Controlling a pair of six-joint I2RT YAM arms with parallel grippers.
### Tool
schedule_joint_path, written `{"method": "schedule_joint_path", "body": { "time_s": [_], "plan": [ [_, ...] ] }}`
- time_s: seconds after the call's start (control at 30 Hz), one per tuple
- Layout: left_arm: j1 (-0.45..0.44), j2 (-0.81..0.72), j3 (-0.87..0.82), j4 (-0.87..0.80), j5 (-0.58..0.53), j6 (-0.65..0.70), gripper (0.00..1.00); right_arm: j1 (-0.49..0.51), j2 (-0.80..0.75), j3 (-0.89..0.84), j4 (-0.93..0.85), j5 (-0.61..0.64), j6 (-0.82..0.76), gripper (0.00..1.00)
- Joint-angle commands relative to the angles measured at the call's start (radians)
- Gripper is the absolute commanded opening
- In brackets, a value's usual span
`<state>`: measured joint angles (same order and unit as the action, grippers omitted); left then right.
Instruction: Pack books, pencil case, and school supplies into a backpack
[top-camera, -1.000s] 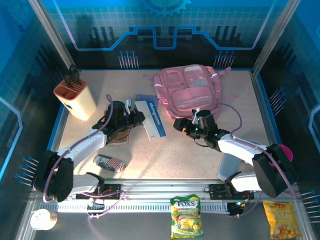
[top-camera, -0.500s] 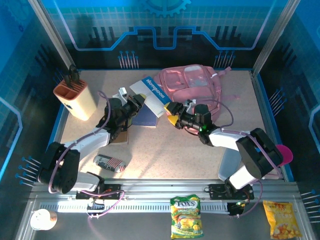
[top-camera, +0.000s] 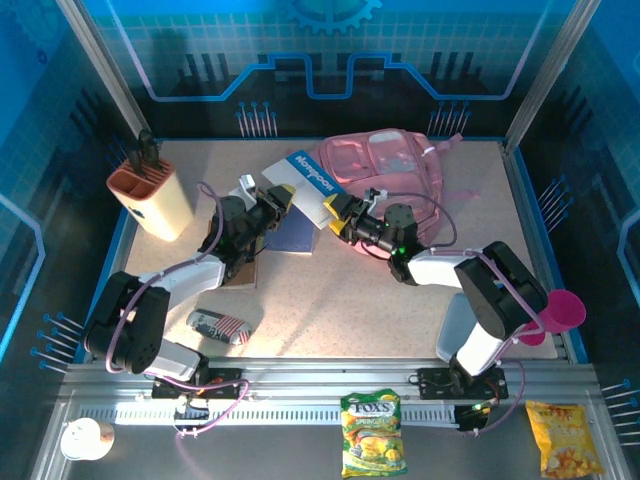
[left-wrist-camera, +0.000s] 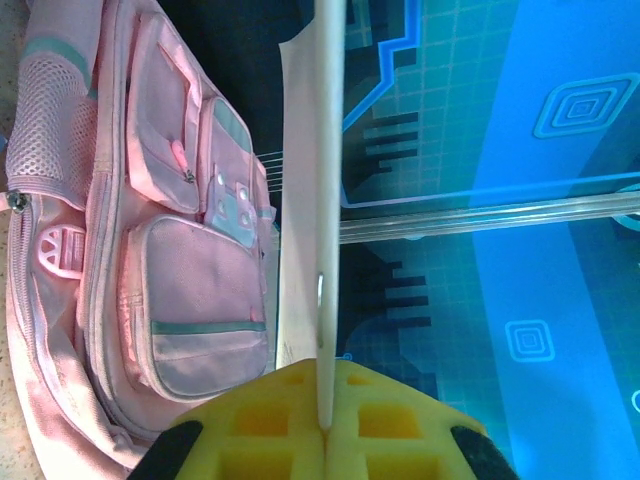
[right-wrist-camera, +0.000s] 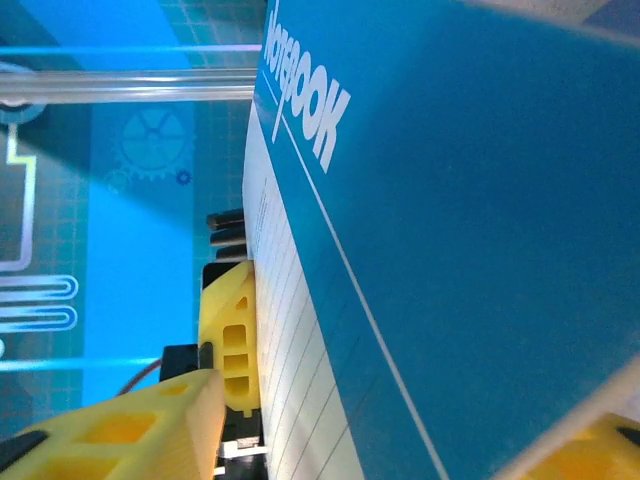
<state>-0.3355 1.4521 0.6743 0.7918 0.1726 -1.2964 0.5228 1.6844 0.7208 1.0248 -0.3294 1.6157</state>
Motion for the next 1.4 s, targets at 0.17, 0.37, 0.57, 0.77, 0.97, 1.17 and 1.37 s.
{"method": "schedule_joint_path", "body": {
  "time_s": [0.17,0.37,0.57,0.77,0.97,1.17,1.37],
  "plan": [
    [0.001,-0.009,0.01,0.032,0.047,0.006,0.0,-0.021,0.008,-0.02,0.101,0.02,-0.016,0.31],
    [0.001,-0.019,0.03,-0.084,0.077,0.077,0.15,-0.048,-0.034,-0.031,0.029,0.013,-0.074,0.08],
    [-0.021,-0.012,0.118,-0.37,0.059,0.303,0.43,-0.107,-0.202,-0.063,-0.235,0.034,-0.262,0.01],
    [-0.107,0.059,0.28,-0.633,-0.001,0.607,0.67,-0.217,-0.392,-0.083,-0.541,0.06,-0.454,0.0],
    [-0.22,0.219,0.505,-0.816,-0.033,0.875,0.83,-0.374,-0.584,-0.088,-0.814,0.082,-0.576,0.0],
    [-0.303,0.418,0.748,-0.979,-0.057,1.127,0.89,-0.523,-0.725,-0.086,-1.026,0.1,-0.667,0.0],
    [-0.343,0.605,1.005,-1.191,-0.079,1.37,0.88,-0.633,-0.83,-0.083,-1.174,0.105,-0.73,0.0]
  ]
}}
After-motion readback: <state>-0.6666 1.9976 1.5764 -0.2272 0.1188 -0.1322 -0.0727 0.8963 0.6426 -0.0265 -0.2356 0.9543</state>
